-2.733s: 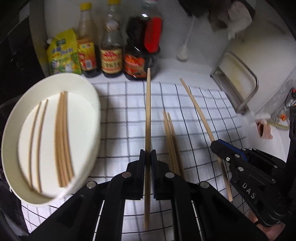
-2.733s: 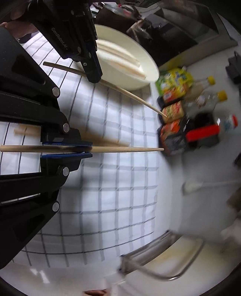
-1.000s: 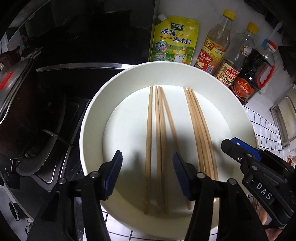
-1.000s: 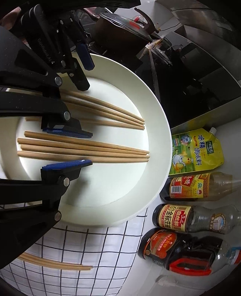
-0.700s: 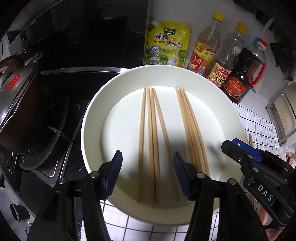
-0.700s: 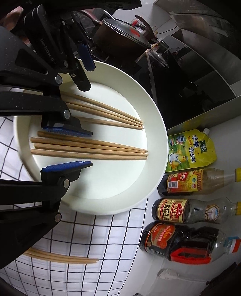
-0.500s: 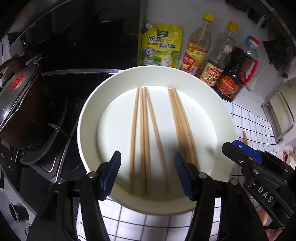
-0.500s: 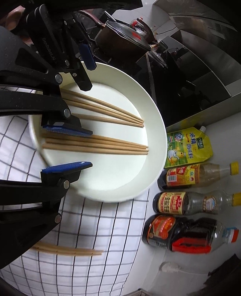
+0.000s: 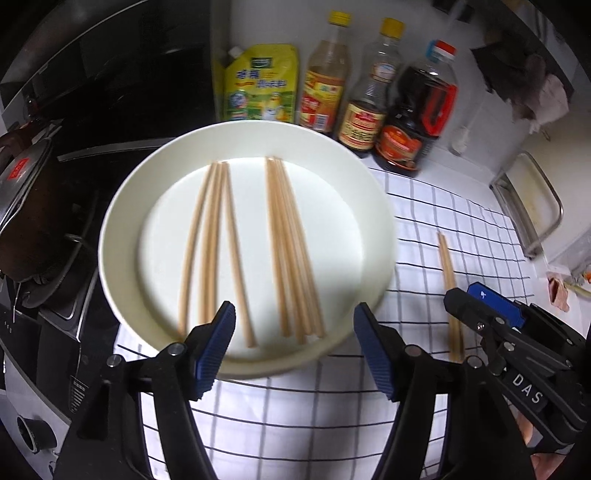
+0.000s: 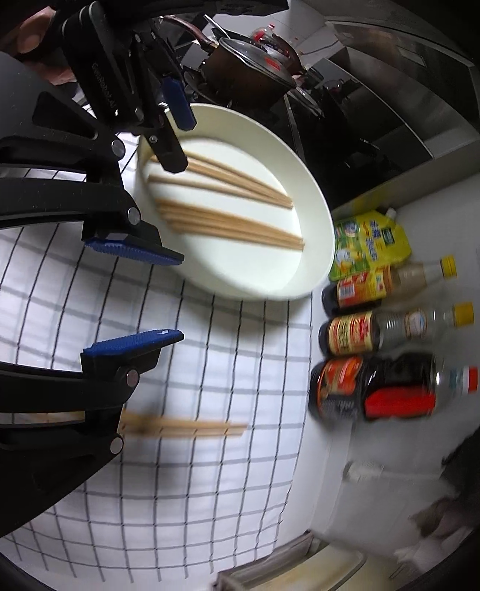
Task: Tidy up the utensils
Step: 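Withdraw both open tools from the bowl over the last chopsticks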
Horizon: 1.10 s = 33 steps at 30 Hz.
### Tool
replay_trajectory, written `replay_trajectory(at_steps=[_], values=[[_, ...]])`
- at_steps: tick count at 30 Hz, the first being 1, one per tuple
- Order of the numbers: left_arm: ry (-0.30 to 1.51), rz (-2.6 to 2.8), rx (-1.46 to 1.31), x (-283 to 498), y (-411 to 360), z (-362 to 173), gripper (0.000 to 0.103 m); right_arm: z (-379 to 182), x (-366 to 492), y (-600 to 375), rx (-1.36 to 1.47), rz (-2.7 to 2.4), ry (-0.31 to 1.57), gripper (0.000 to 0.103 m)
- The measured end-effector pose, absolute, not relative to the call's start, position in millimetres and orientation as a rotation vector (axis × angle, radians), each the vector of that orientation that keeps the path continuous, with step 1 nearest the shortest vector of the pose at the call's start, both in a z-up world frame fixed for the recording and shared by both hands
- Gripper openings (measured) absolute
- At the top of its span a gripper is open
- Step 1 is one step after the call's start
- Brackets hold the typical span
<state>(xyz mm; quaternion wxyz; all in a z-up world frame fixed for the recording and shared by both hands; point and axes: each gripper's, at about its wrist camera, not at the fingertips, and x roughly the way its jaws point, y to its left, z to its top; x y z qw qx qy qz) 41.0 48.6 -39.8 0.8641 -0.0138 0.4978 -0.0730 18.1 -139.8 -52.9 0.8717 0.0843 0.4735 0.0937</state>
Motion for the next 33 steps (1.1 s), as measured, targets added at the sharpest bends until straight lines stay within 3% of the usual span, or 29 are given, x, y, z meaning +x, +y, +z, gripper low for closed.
replay_trajectory(at_steps=[19,33], values=[[1.071,-0.295,0.038,13,-48,-60,0.069,-104,-15,-245,0.207,0.017,1.059,0.042],[1.094,-0.308,0.065,17,-71,-90,0.069,-141,1,-243,0.193,0.045,1.077,0.042]])
